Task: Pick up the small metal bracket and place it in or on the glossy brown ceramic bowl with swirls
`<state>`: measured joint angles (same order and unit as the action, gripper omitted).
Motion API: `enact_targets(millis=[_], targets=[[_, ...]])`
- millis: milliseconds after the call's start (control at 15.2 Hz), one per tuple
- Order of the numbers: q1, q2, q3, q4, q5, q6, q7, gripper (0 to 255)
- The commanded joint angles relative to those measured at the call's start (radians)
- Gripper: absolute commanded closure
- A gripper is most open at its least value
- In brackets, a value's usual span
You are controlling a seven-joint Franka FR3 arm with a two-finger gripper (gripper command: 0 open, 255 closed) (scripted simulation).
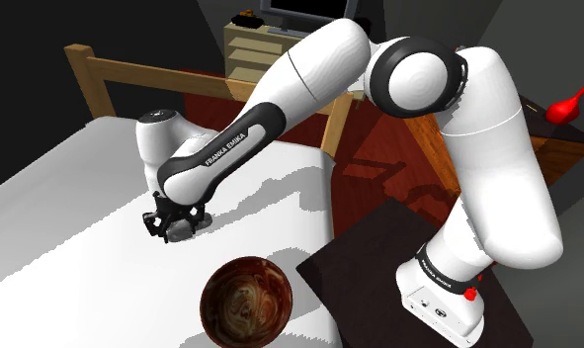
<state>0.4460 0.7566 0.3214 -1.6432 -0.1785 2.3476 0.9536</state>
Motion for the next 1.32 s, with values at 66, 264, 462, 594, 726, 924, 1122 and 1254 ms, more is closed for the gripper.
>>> enact_targets(millis=[66, 264, 462, 594, 726, 924, 1122, 1254], targets=[[0.000, 0.000, 0.000, 0.000, 0.000, 0.000, 0.000, 255], [-0.002, -0.010, 0.002, -0.002, 0.002, -0.008, -0.001, 255], [-0.007, -0.038, 0.009, -0.005, 0.010, -0.032, -0.003, 255], [-0.011, -0.056, 0.014, -0.006, 0.015, -0.049, -0.004, 255], [-0.014, -0.073, 0.018, -0.006, 0.020, -0.066, -0.006, 255], [-0.018, -0.099, 0.025, -0.005, 0.027, -0.093, -0.008, 255], [-0.023, -0.123, 0.031, -0.001, 0.035, -0.120, -0.010, 255], [-0.022, -0.117, 0.029, -0.006, 0.032, -0.109, -0.009, 0]])
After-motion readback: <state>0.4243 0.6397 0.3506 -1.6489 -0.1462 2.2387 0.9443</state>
